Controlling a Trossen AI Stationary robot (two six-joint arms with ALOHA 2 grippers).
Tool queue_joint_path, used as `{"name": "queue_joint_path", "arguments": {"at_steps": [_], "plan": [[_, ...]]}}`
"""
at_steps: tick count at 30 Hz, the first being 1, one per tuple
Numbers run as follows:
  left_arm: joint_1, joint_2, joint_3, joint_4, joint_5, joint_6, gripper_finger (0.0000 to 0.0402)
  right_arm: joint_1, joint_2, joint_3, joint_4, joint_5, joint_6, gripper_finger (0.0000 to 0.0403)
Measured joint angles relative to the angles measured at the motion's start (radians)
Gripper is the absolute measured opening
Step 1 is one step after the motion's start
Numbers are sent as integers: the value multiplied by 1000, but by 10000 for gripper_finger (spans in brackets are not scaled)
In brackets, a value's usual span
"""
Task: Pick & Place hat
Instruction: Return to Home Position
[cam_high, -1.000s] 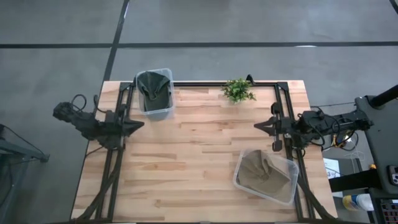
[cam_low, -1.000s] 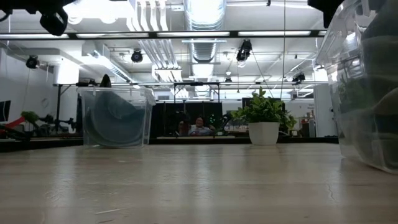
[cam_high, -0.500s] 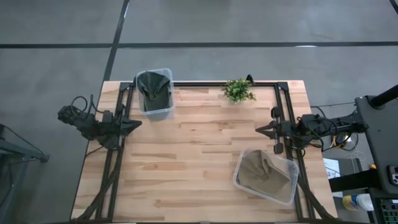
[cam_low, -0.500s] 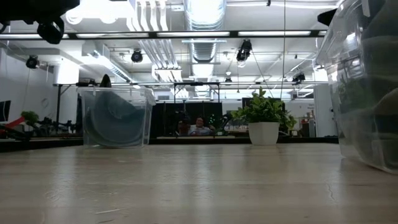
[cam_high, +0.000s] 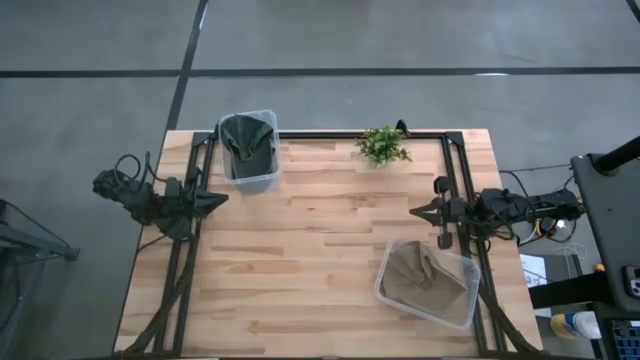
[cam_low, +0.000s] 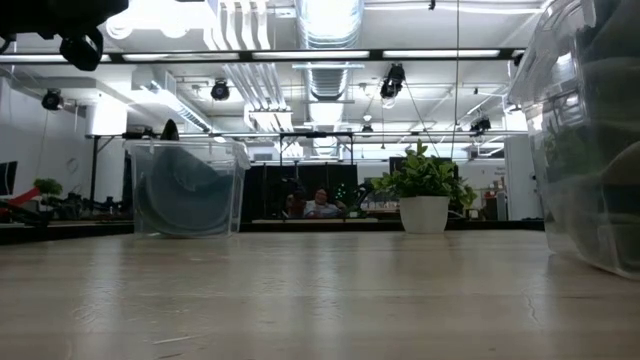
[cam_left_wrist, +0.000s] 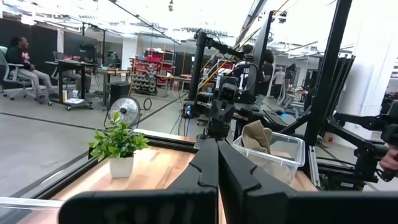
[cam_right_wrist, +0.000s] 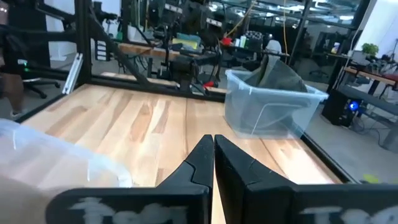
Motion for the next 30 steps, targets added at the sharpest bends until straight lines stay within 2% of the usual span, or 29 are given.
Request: {"name": "queue_joint_path", "arguments": {"at_steps": [30], "plan": [[0,0,1,0,0,0,0,-1,-13,-54,7,8,-10,8]]}}
